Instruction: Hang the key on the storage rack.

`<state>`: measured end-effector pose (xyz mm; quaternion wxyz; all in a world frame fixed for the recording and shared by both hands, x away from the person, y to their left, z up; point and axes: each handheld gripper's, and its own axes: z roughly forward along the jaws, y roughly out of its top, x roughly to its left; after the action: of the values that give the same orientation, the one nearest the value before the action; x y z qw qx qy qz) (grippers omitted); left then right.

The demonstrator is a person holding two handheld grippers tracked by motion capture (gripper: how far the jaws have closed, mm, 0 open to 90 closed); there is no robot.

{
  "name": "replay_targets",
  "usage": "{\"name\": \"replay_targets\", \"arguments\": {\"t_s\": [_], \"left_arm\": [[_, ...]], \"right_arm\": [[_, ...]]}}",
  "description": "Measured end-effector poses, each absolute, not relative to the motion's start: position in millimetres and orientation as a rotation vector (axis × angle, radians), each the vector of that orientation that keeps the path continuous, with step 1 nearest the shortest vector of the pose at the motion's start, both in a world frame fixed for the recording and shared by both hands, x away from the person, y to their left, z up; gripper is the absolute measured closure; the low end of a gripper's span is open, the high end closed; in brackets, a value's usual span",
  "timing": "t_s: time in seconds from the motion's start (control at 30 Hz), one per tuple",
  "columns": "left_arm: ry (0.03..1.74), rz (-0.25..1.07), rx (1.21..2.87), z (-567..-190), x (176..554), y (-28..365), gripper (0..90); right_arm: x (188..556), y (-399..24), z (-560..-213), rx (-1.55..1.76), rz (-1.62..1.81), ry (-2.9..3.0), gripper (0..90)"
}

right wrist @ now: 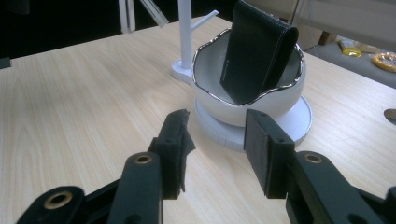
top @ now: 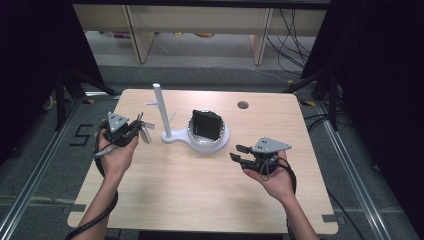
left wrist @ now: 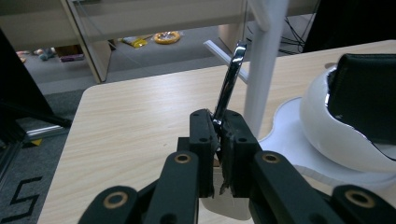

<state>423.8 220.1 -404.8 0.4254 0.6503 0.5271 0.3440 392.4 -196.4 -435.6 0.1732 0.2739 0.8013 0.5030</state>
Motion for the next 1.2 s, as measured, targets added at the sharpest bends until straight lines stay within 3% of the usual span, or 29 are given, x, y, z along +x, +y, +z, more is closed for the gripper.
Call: {"name": "replay_targets", "arguments": {"t_s": [1.2], "left_arm": [[1.324, 0.943, 1.585, -387, 438, 196, 83.2]], "right_arm": [[395, -194, -444, 0.807, 1.421, 2.304, 58.2]]}}
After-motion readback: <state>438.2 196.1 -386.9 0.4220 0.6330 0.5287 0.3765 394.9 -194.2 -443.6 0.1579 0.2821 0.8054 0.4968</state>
